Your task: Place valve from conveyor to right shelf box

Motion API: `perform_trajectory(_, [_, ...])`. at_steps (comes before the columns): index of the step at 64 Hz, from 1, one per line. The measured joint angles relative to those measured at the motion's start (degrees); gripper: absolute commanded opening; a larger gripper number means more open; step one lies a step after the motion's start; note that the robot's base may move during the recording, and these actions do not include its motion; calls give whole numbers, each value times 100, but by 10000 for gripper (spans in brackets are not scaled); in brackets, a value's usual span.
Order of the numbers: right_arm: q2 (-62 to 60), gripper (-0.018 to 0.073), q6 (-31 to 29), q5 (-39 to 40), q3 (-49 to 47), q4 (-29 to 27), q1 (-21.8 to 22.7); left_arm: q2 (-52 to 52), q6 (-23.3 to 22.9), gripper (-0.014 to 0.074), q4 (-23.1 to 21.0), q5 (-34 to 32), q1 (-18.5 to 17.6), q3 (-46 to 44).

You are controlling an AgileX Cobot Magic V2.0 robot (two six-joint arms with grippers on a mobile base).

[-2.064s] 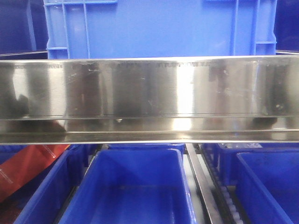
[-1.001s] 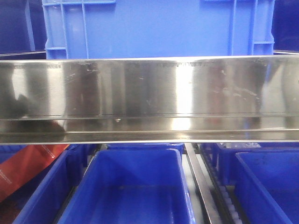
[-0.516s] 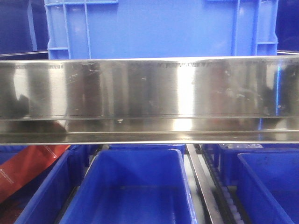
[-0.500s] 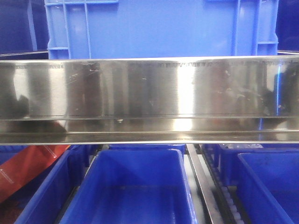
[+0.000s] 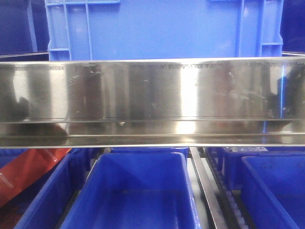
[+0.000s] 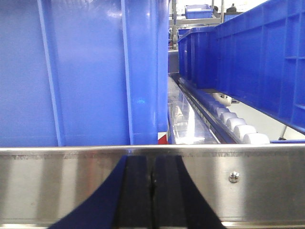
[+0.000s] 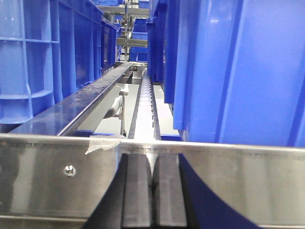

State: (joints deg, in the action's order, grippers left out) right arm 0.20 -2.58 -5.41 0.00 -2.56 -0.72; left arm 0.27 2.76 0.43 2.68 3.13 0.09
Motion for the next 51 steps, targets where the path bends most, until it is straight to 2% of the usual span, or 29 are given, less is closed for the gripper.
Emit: perform_trajectory(51, [0,-162,0,0,0,12,0,0,0,-111,0,0,0,0])
